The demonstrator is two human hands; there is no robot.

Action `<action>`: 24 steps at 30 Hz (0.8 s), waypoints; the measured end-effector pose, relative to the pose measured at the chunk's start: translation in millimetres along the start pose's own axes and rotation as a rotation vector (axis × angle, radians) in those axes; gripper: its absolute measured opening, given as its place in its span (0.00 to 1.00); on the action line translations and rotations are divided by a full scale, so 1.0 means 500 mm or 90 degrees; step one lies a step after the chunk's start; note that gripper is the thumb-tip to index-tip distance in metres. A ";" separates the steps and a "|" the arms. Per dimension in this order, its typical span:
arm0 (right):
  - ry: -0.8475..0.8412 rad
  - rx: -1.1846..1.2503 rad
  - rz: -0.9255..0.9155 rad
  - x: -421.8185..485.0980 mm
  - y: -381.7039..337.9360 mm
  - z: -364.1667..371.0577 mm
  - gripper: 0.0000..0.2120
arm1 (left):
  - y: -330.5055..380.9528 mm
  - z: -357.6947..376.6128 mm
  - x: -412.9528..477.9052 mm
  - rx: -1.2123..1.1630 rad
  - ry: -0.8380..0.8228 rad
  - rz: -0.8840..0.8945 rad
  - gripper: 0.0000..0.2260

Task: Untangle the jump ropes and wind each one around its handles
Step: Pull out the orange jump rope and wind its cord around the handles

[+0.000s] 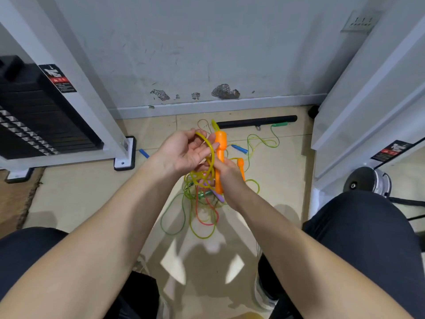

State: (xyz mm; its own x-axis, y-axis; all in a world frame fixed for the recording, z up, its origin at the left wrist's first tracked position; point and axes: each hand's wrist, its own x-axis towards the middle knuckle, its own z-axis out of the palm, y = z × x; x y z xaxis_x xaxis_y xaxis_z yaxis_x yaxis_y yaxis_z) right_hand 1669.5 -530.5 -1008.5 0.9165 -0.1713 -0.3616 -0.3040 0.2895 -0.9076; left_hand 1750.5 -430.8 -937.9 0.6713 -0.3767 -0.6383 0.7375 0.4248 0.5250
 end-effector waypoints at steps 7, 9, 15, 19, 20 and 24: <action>-0.007 0.106 0.078 -0.010 -0.047 -0.006 0.17 | 0.016 -0.054 0.012 0.377 0.085 0.142 0.21; -0.014 0.166 0.094 -0.008 -0.077 -0.013 0.18 | -0.002 -0.089 0.025 0.446 0.134 0.236 0.21; -0.086 0.327 0.074 -0.004 -0.171 -0.014 0.20 | -0.099 -0.170 0.056 0.594 0.152 0.290 0.11; -0.109 0.381 0.063 0.000 -0.218 -0.017 0.21 | -0.157 -0.184 0.071 0.897 -0.077 0.255 0.20; -0.099 0.391 0.054 0.003 -0.226 -0.020 0.21 | -0.163 -0.188 0.076 0.940 -0.085 0.264 0.15; 0.029 0.374 -0.015 0.014 -0.252 -0.044 0.20 | -0.149 -0.226 0.081 1.020 -0.015 0.211 0.11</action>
State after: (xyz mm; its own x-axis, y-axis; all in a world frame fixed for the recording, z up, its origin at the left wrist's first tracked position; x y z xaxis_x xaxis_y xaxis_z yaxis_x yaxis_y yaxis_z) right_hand 1708.3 -589.1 -901.3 0.9053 -0.2199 -0.3633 -0.0773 0.7559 -0.6501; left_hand 1714.5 -384.4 -1066.3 0.7966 -0.4663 -0.3848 -0.1224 -0.7477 0.6526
